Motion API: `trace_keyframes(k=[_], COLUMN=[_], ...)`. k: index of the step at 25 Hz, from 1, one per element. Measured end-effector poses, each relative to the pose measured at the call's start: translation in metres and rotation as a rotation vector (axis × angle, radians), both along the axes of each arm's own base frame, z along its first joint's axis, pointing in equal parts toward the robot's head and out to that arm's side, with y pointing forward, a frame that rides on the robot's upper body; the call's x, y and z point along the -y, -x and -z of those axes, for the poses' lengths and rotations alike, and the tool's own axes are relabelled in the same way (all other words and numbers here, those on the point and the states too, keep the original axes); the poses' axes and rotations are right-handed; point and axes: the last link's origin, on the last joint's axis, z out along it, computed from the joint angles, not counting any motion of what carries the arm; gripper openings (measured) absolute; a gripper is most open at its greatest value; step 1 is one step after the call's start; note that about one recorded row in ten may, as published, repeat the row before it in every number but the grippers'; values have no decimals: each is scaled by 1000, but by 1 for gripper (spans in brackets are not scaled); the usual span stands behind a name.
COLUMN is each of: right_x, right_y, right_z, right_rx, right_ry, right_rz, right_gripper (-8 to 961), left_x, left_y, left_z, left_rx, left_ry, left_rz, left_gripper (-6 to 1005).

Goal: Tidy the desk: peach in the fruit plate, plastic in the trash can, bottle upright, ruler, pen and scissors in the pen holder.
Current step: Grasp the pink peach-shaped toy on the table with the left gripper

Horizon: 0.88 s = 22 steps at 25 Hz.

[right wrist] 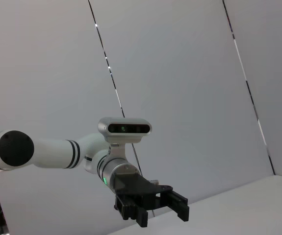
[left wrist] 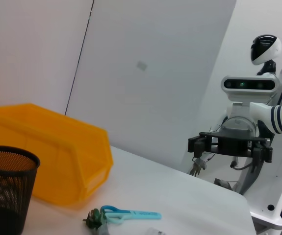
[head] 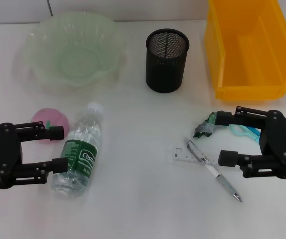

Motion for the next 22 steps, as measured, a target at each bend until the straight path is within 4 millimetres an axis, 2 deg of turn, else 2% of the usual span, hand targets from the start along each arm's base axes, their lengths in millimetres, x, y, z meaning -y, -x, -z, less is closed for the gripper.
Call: trace_keyframes(k=[15, 20, 22], right_x=[-2, -3, -3], right_y=[-1, -1, -2], right_z=[1, 1, 1], right_rx=[4, 7, 7], right_ry=[-6, -12, -12], right_rz=[11, 18, 21], right_gripper=[833, 834, 834], left_x=[-1, -7, -14], left_y=[-3, -5, -10], left_z=[1, -14, -29], left_rx=[11, -41, -110], left_ry=[-2, -7, -24], left_rz=[5, -26, -52], left_gripper=[785, 783, 783])
